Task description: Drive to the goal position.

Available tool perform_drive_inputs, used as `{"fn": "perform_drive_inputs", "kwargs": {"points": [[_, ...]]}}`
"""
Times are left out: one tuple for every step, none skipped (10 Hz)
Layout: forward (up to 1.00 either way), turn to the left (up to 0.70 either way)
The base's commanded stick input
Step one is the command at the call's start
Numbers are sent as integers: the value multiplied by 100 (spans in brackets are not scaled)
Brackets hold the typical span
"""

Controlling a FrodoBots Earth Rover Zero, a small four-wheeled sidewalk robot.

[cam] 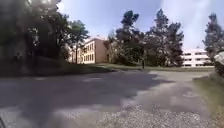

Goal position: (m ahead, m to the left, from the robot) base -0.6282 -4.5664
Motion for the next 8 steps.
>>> {"fn": "perform_drive_inputs", "kwargs": {"points": [[70,-35],[70,-35],[70,-35],[70,-35],[70,-21],[70,-1],[70,0],[70,0]]}}
